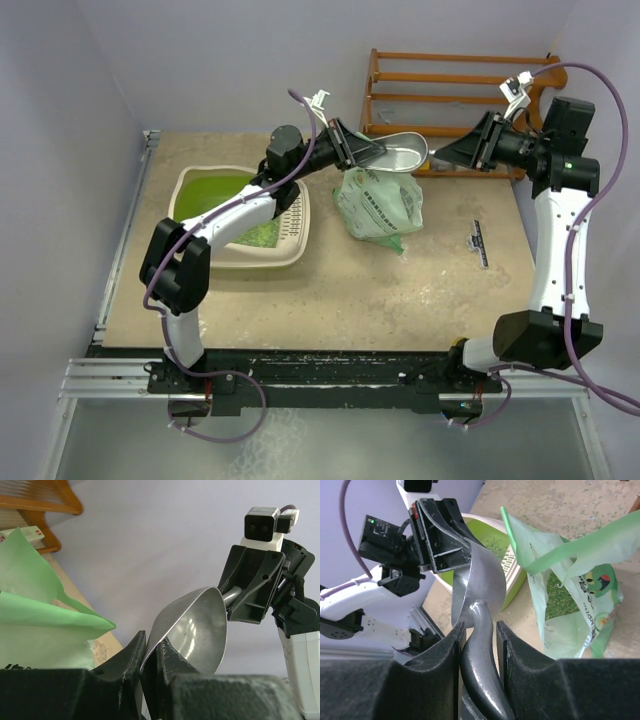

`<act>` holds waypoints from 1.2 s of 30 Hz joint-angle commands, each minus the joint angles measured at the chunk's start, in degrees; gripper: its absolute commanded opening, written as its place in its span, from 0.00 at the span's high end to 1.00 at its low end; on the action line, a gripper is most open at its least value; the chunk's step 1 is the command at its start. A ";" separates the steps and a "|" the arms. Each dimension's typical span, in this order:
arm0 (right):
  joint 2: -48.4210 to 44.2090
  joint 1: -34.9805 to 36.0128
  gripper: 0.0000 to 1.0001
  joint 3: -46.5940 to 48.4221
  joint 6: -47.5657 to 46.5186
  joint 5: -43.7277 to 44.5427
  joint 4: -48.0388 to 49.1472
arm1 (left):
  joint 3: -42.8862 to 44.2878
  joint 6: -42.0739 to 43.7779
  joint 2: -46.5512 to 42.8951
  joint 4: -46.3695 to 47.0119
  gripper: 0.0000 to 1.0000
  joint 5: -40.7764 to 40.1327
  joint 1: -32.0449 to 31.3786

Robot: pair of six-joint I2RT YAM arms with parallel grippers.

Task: Fill the litter box with clean litter
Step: Pick up the spatula from the cat litter bag.

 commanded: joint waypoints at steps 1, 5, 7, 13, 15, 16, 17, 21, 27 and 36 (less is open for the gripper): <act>-0.16 0.09 0.80 0.43 3.45 -3.87 5.69 | -0.38 1.18 -2.71 3.79 0.97 -0.79 -0.19; -0.65 0.13 1.00 -0.35 4.70 -4.11 8.02 | -0.62 0.98 -2.37 4.21 0.97 -0.97 -0.35; -0.76 0.12 1.00 -0.41 5.04 -4.38 8.52 | -0.79 0.98 -2.24 4.40 0.97 -0.80 -0.37; -0.52 0.10 1.00 1.38 3.70 -3.70 6.49 | -0.31 4.64 -1.93 3.78 0.59 2.04 -0.05; -0.75 0.10 1.00 1.36 3.27 -3.27 5.91 | -0.19 6.44 -2.08 2.94 0.44 2.89 0.28; -0.89 0.09 1.00 1.25 3.25 -3.20 5.75 | 0.00 7.04 -2.10 2.34 0.42 3.14 0.67; -0.94 0.08 1.00 1.13 3.18 -3.19 5.47 | 0.18 7.46 -2.17 1.49 0.40 3.24 0.99; -1.71 0.08 1.00 0.61 2.12 -2.03 4.42 | 0.51 8.78 -2.62 0.26 0.36 4.23 2.81; -5.14 -0.17 1.00 -1.14 -4.69 10.33 -1.36 | 3.40 17.35 -4.59 -6.94 0.32 5.94 6.08; -10.66 -0.95 1.00 -2.62 -12.21 25.03 -8.62 | 20.64 42.20 -0.67 -29.98 0.28 11.26 8.50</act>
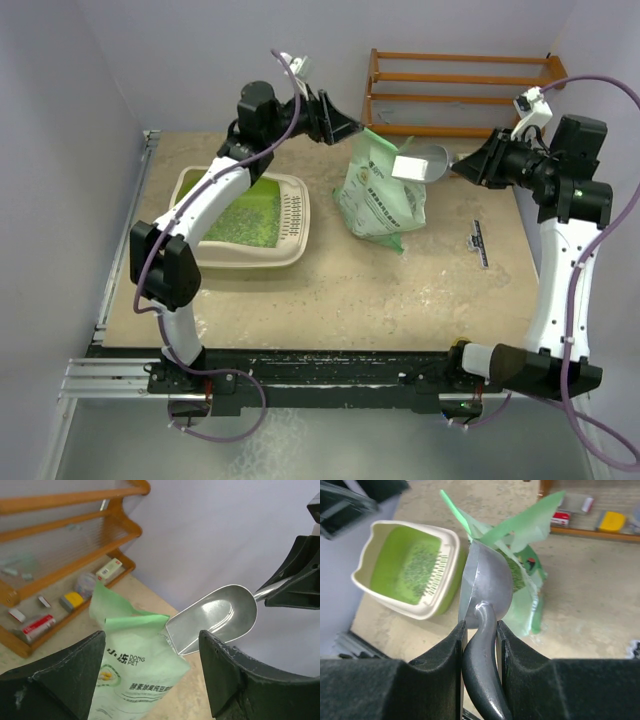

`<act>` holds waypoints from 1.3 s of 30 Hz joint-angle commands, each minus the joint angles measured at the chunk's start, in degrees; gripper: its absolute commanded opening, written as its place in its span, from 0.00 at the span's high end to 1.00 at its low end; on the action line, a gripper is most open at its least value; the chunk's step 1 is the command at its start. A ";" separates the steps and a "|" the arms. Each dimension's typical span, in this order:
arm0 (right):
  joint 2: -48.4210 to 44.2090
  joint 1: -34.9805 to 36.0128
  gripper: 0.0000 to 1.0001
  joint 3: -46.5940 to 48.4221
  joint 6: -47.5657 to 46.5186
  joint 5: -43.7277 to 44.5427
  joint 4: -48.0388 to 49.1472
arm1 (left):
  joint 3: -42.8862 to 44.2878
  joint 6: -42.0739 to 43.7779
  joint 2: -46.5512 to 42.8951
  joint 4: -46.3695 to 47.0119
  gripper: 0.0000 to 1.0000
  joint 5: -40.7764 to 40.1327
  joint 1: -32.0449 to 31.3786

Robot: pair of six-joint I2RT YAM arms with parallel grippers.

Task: Fill the litter box with clean litter
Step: 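Pick up the spatula from the cat litter bag, then scoop the cat litter from the cat litter bag.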

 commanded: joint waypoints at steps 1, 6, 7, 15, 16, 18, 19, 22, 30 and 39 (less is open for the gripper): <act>-3.85 -0.62 1.00 -0.95 -6.06 8.45 -3.43 | 9.28 16.36 0.37 -10.27 0.27 4.90 0.42; -6.40 -0.68 1.00 -1.15 -9.30 13.17 -5.75 | 10.42 21.99 4.36 -13.21 0.26 10.16 0.38; -6.51 -0.71 1.00 -0.91 -9.66 14.04 -6.36 | 10.34 23.18 5.03 -14.15 0.26 10.57 0.38; -4.73 -0.74 1.00 -4.84 -11.74 9.29 -8.24 | 9.25 30.19 7.95 -19.64 0.24 9.81 -0.19; -4.57 -0.79 1.00 -5.24 -12.08 9.24 -8.35 | 9.07 30.26 8.05 -19.62 0.24 9.82 -0.16; -3.98 -0.70 1.00 -5.16 -12.43 9.01 -8.83 | 8.57 29.76 8.03 -18.79 0.23 9.95 -0.21; -3.71 -0.74 1.00 -4.95 -12.63 8.92 -8.92 | 8.31 29.42 8.04 -18.33 0.23 10.00 -0.26; -2.20 -0.75 1.00 -4.91 -13.65 7.86 -9.52 | 7.67 28.06 8.31 -16.01 0.22 10.44 -0.41; 4.24 0.55 1.00 -3.09 -15.08 3.79 -10.02 | 8.11 23.38 9.92 -11.16 0.21 12.37 -0.68; 8.80 8.57 1.00 -2.54 -13.23 8.84 -6.84 | 8.66 21.76 11.18 -9.27 0.20 13.26 -0.85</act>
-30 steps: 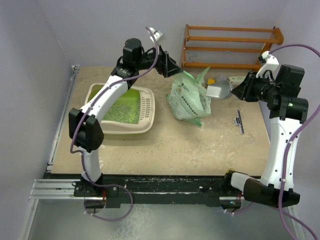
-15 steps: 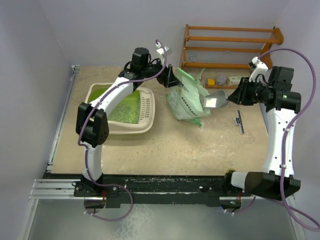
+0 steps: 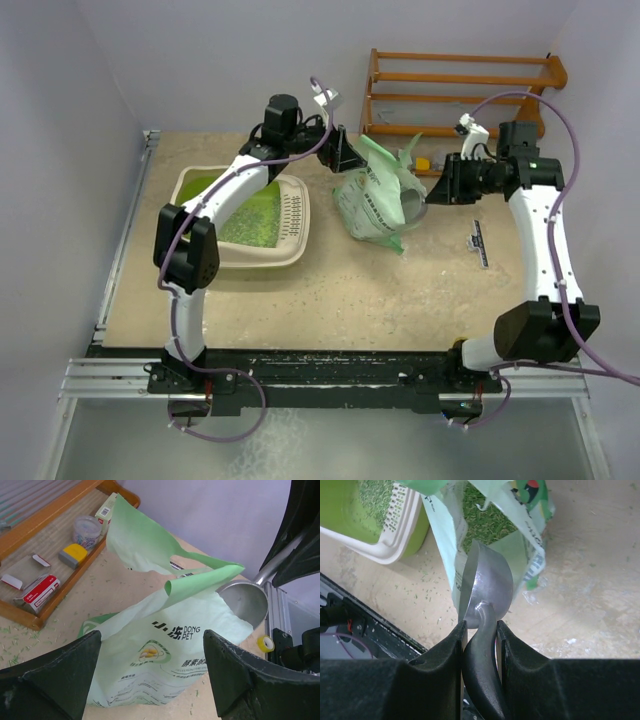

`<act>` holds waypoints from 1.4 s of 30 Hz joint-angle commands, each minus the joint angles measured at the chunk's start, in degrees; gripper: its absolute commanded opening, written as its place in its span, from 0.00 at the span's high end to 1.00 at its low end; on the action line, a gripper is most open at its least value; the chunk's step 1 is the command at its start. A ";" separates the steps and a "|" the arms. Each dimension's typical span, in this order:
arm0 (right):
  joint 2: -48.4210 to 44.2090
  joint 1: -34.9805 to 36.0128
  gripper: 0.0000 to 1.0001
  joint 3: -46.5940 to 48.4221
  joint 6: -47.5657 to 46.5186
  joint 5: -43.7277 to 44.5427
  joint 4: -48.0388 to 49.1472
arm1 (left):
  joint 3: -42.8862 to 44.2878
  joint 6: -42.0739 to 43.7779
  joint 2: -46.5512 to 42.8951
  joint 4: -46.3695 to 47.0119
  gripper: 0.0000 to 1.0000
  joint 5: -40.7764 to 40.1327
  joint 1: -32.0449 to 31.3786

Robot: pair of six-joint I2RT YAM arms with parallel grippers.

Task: Fill the litter box with clean litter
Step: 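Scoop the cat litter from the cat litter bag.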

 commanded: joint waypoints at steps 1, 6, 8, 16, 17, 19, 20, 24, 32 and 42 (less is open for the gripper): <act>0.68 1.40 1.00 2.72 0.20 1.81 3.35 | 0.99 -1.35 0.90 4.08 0.20 2.71 -0.62; 3.02 1.70 1.00 1.59 1.52 4.50 7.25 | 0.96 -0.37 2.13 4.47 0.20 1.27 -0.64; 3.92 1.84 1.00 1.10 1.17 4.99 8.20 | 1.43 0.07 2.72 5.09 0.19 0.66 -0.64; 6.53 3.58 1.00 -0.04 0.47 4.69 9.69 | 3.30 -5.13 6.04 13.24 0.19 3.25 -0.66; 6.73 3.93 1.00 -0.39 0.61 4.92 10.23 | 3.37 -5.98 6.33 14.44 0.19 3.36 -0.64; 7.38 4.48 1.00 -1.02 1.11 5.45 11.29 | 3.28 -7.49 7.00 16.78 0.18 3.61 -0.64; 7.82 4.72 1.00 -1.10 1.17 5.67 11.48 | 3.27 -8.24 7.37 17.87 0.18 3.55 -0.64; 9.64 5.67 1.00 -1.48 1.48 8.25 13.00 | 3.23 -12.42 9.41 23.97 0.18 3.81 -0.81; 14.56 9.65 1.00 -2.72 1.96 15.91 17.64 | 3.51 -16.72 12.23 28.47 0.59 7.34 -0.90; 18.34 11.77 1.00 -7.50 3.02 23.05 23.31 | 3.19 -15.21 11.28 25.77 0.97 7.24 -0.73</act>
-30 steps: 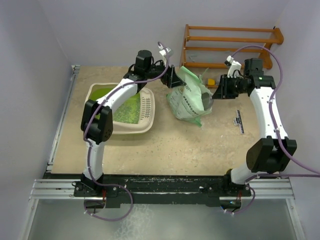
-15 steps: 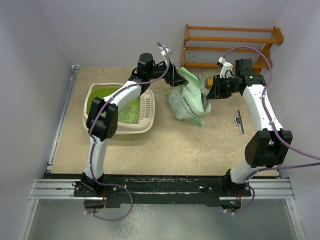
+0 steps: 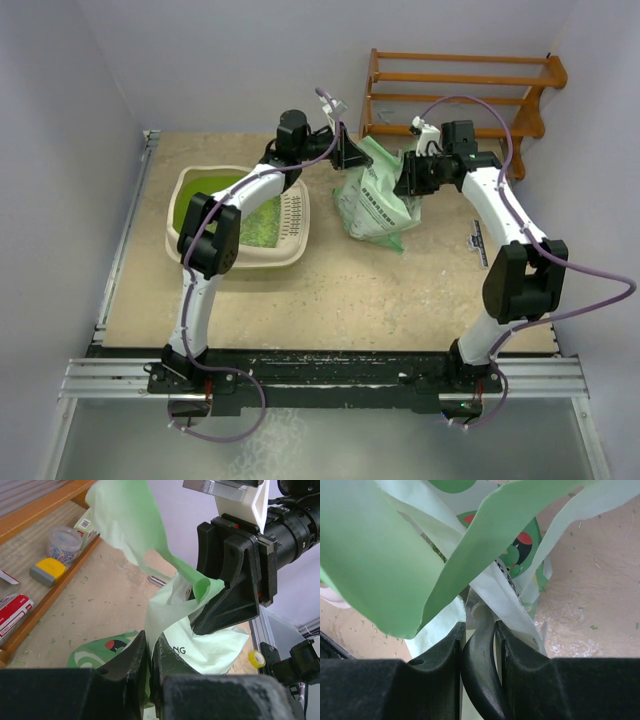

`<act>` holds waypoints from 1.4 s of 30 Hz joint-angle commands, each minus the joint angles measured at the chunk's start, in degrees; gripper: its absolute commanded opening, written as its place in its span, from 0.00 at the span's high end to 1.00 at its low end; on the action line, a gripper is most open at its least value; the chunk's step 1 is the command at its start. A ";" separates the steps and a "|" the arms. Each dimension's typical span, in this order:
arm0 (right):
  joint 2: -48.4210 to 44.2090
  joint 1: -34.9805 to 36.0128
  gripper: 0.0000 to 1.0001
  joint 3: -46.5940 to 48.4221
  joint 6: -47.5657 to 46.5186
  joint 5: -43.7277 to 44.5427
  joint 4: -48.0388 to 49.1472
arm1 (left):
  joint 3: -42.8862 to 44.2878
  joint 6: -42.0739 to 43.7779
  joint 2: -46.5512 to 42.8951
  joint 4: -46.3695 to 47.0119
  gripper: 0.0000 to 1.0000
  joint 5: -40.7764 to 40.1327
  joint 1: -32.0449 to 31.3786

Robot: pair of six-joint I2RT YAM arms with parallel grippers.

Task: Fill the litter box with clean litter
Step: 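Scoop the cat litter from the cat litter bag.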

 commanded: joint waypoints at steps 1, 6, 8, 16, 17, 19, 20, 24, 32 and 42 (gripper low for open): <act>2.99 0.14 1.00 -5.25 -1.76 14.09 3.94 | 1.72 -0.18 -1.39 1.59 0.97 1.88 -0.33; 4.45 0.32 1.00 -10.74 -2.07 14.89 8.17 | -0.40 -1.07 -2.48 3.22 0.96 1.91 -0.20; 5.84 0.32 1.00 -11.68 -2.41 14.60 8.59 | -0.76 -1.23 -2.82 3.43 0.94 1.72 -0.16; 12.57 0.32 1.00 -13.39 -3.22 13.96 10.81 | -2.81 -0.40 -4.01 1.45 0.77 0.73 -0.13; 13.03 0.32 1.00 -13.23 -3.32 13.76 10.51 | -3.41 -0.35 -4.39 1.45 0.75 0.55 -0.15; 14.44 0.37 1.00 -13.09 -3.51 12.96 10.11 | -4.54 0.16 -4.97 1.21 0.69 0.15 -0.20; 14.81 0.40 1.00 -13.09 -3.49 12.31 9.95 | -5.00 0.59 -5.33 0.79 0.66 -0.14 -0.16; 14.99 0.82 1.00 -13.43 -3.75 10.50 9.32 | -6.30 1.58 -6.24 -0.10 0.56 -1.34 -0.15; 15.84 0.94 1.00 -10.58 -5.04 0.90 3.16 | -6.51 1.56 -6.44 -0.49 0.53 -1.76 -0.15; 15.35 0.94 1.00 -8.38 -6.78 -19.87 -1.68 | -8.66 5.11 -9.87 -3.92 0.52 -2.95 -0.15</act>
